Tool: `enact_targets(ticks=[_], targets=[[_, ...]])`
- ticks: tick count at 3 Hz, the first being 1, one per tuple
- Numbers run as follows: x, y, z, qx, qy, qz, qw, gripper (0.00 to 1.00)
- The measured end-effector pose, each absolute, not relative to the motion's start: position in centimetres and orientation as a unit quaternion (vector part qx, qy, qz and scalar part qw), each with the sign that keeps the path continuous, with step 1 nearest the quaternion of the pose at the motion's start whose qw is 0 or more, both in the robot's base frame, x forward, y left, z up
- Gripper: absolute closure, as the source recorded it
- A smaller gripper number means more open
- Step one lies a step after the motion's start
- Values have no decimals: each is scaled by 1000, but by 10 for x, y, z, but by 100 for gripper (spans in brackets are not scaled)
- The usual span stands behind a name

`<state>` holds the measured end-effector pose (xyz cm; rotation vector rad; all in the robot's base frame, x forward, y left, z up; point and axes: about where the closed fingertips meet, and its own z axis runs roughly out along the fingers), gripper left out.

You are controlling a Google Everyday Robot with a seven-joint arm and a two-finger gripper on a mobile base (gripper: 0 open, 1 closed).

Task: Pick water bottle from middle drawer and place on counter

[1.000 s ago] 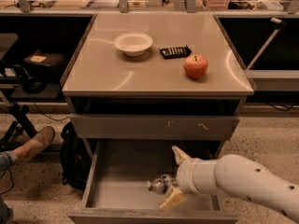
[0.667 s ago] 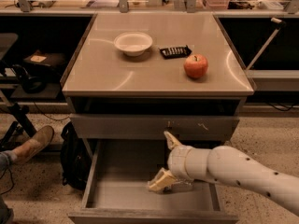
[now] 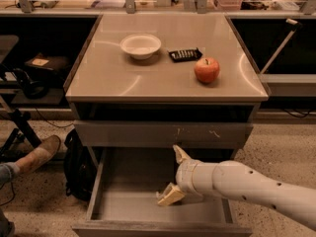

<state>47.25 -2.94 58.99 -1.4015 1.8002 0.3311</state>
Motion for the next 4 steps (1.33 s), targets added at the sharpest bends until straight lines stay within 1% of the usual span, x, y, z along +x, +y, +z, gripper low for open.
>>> enact_targets(ticks=[1,2,3,4], targets=[[484,-39,551,-533,746,103,386,0],[507,-48,543,-524,751,77,394,0],[507,-48,543,-524,751,77,394,0],[499,-53,517,-546,752,72,362,0]])
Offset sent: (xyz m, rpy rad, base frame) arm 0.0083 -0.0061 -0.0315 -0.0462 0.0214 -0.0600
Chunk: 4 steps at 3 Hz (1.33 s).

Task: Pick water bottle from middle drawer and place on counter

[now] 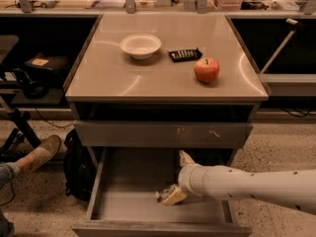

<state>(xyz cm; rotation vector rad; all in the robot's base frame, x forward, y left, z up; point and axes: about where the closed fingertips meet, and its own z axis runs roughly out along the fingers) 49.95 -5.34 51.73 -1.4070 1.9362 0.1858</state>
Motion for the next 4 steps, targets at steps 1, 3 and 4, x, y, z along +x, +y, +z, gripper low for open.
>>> enact_targets(ticks=[1,3,4], targets=[[480,-79,489,-561,765,42,313,0],[490,-126,443,-545,798,-29,254,0],[496,-124,441,-546,796,-20,260,0]])
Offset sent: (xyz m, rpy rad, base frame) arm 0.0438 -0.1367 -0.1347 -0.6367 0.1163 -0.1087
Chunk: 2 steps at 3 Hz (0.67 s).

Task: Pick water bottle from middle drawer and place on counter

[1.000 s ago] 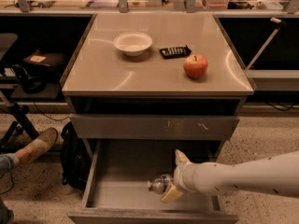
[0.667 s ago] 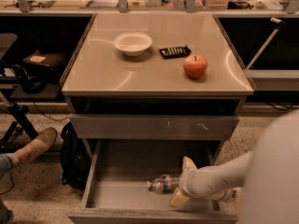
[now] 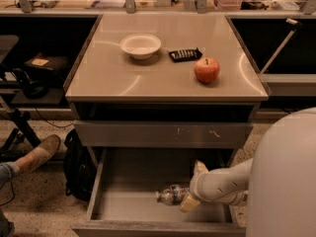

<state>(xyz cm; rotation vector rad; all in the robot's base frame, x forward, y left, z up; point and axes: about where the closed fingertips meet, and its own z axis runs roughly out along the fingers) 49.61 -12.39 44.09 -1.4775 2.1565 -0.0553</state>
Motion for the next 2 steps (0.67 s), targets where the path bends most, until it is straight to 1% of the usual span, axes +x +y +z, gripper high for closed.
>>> enact_targets(ticks=[1,2], targets=[[508,-116,414,-554,793,2,255,0],[511,-99,367,-559,791,48,245,0]])
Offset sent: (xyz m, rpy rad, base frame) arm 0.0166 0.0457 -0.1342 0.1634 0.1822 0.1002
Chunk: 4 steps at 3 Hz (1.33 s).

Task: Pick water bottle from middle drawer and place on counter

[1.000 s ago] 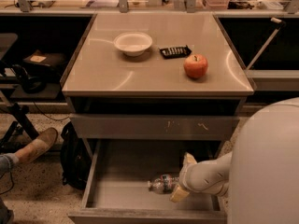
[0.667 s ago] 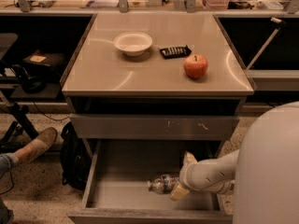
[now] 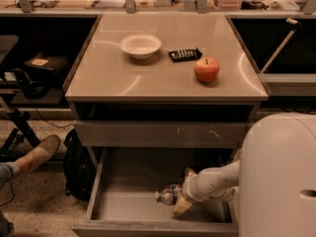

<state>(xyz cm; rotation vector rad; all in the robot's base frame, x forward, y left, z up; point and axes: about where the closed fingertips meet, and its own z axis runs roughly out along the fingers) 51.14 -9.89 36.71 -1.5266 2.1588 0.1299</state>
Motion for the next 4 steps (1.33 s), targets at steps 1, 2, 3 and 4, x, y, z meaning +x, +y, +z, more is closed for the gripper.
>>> enact_targets(ticks=[1,2,3,4], targets=[[514,-93,347,-556,793,63,240,0],[514,-93,347,-556,793,63,240,19],[514,-93,347,-556,793,63,240,42],[514,-93,347,-556,793,63,240,65]])
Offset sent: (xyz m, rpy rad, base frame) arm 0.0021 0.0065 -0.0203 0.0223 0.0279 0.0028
